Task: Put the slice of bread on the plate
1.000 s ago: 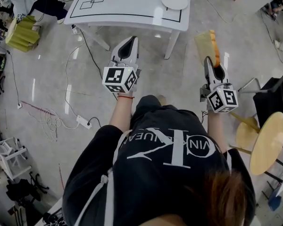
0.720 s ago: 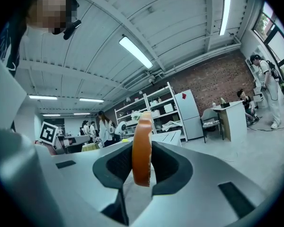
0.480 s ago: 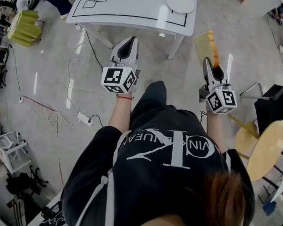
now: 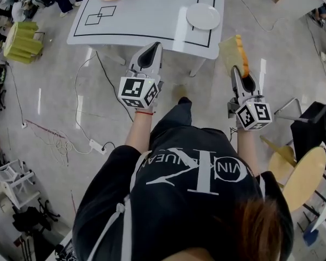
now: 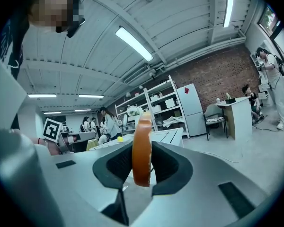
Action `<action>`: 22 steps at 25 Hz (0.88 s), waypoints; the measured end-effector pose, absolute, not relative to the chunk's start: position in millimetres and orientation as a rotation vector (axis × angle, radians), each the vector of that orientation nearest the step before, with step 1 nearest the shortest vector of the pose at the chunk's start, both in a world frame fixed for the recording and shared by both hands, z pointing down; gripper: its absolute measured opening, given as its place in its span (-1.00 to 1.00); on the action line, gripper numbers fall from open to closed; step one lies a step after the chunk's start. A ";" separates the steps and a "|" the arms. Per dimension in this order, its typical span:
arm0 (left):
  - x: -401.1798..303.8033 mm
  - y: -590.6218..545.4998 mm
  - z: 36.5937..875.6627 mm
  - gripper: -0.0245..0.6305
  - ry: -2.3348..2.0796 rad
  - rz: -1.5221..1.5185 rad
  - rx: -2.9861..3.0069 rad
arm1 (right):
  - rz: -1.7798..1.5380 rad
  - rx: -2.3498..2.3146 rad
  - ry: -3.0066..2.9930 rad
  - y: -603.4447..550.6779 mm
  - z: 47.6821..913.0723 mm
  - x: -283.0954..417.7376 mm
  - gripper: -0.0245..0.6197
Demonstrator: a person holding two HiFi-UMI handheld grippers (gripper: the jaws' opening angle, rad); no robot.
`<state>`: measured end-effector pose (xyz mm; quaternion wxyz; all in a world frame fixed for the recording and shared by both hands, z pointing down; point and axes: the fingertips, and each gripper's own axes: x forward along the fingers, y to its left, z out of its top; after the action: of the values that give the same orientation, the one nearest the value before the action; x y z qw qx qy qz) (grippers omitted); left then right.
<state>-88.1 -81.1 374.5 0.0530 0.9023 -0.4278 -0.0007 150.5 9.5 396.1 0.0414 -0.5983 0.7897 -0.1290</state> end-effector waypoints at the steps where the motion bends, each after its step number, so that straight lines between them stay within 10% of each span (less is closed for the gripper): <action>1: -82.8 -90.1 377.6 -0.89 -1.286 0.010 2.745 | -0.400 -1.831 2.418 -0.1 396.1 151.7 -0.62; 22: -21.0 -219.7 416.3 -0.89 -1.086 0.225 2.809 | -0.600 -1.811 2.463 -133.1 420.9 155.9 -0.61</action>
<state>-21.0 -219.7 416.3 0.0605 0.9284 -0.3590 0.0743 155.9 -133.1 420.9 0.0130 -0.5813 0.7905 -0.1924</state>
